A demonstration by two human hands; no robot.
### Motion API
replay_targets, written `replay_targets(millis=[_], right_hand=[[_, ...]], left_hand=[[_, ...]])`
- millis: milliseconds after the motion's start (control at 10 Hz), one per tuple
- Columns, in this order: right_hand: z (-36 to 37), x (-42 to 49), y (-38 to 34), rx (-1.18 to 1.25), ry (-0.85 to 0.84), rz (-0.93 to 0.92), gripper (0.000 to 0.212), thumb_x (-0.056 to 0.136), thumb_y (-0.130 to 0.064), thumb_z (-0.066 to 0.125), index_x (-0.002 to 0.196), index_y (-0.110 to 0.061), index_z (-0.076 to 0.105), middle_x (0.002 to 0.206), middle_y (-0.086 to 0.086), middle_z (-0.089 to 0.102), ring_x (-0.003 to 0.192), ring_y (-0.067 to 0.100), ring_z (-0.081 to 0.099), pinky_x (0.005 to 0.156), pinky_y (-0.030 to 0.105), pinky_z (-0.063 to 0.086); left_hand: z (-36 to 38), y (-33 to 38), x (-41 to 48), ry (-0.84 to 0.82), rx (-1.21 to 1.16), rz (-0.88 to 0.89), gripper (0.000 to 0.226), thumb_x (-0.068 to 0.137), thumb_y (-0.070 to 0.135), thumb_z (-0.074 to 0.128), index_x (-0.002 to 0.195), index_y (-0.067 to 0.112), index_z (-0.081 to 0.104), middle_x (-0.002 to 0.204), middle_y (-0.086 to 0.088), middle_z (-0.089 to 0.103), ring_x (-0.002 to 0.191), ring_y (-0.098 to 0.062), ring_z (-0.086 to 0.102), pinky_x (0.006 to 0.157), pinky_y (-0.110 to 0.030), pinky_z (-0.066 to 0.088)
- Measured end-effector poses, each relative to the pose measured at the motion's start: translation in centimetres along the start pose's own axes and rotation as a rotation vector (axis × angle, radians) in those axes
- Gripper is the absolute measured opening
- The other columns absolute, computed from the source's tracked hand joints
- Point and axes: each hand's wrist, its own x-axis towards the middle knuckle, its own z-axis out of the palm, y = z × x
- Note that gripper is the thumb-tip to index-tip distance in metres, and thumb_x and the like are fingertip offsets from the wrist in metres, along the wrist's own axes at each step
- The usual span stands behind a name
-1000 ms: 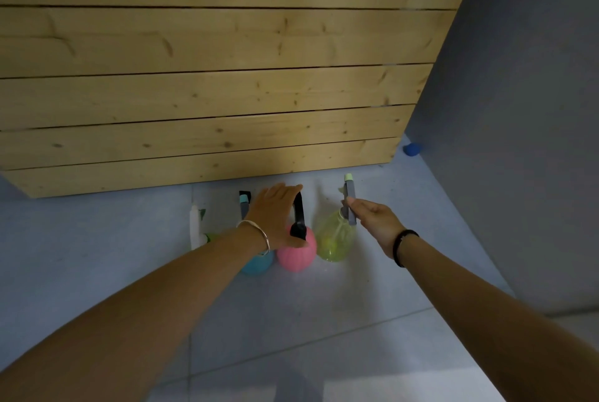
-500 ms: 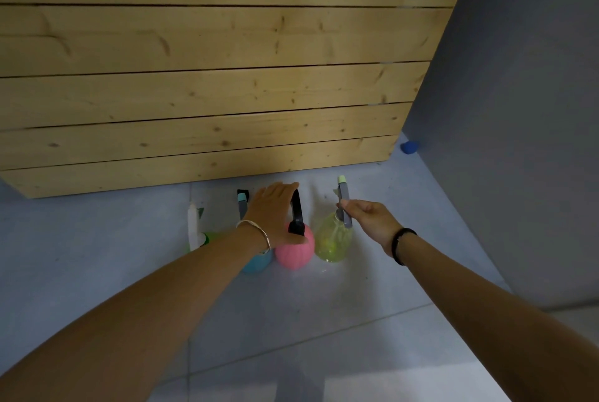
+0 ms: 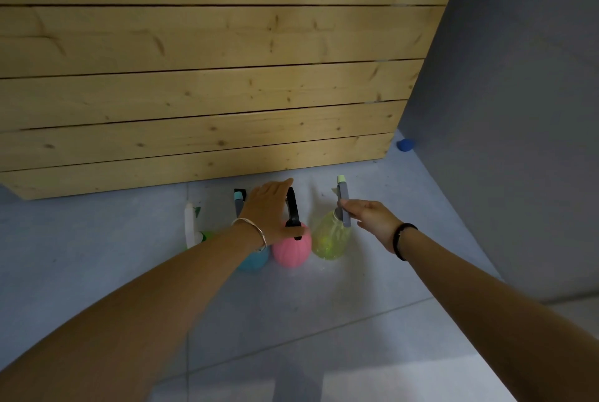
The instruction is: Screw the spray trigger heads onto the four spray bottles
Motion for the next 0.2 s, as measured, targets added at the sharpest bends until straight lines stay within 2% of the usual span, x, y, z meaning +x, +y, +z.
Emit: replay_targets(millis=[100,200], right_hand=[[-0.2,-0.5,-0.7,-0.051,-0.017,0.006,0.026,0.094,-0.033,0.049,0.1,-0.015,0.068,0.109,0.003,0.058,0.101,0.014,0.053,0.098,0.029,0.036],[-0.8,-1.6,-2.0,-0.161,0.047,0.014,0.025,0.093,-0.035,0.05,0.105,-0.018,0.064,0.122,0.006,0.056,0.115,0.02,0.049,0.1,0.031,0.036]], left_hand=[[-0.3,0.4,0.1,0.055,0.014,-0.01,0.091,0.079,0.06,0.058,0.147,0.014,0.019,0.15,-0.007,0.033,0.139,-0.024,0.027,0.116,-0.041,0.019],[-1.0,0.8,-0.2,0.077,0.036,-0.01,0.076,0.087,0.058,0.047,0.145,0.013,0.026,0.149,-0.006,0.036,0.138,-0.024,0.03,0.115,-0.041,0.021]])
